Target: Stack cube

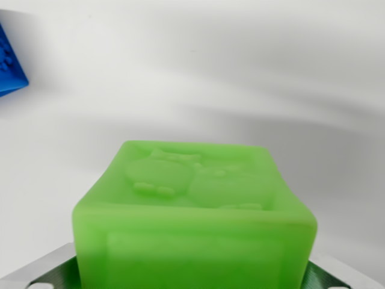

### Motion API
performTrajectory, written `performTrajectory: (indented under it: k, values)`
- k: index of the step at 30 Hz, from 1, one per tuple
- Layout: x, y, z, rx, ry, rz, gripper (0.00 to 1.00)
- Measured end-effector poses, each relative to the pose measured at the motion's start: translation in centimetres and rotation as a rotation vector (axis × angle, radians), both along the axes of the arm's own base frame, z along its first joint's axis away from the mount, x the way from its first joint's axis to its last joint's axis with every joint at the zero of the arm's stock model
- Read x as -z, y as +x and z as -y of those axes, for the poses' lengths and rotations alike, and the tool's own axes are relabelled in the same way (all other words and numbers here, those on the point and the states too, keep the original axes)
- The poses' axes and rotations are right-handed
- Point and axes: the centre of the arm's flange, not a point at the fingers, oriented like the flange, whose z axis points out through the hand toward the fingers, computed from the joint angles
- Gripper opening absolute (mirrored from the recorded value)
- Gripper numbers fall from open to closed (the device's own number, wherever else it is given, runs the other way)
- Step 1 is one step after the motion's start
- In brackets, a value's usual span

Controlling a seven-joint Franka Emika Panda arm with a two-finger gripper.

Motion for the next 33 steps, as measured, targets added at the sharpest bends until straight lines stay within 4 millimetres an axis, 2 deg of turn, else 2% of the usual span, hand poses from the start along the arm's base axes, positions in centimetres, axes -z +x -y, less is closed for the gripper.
performTrajectory:
  k: [33]
  values:
    - [-1.8, 0.8, -6.3, -0.148, 0.002, 0.002, 0.00]
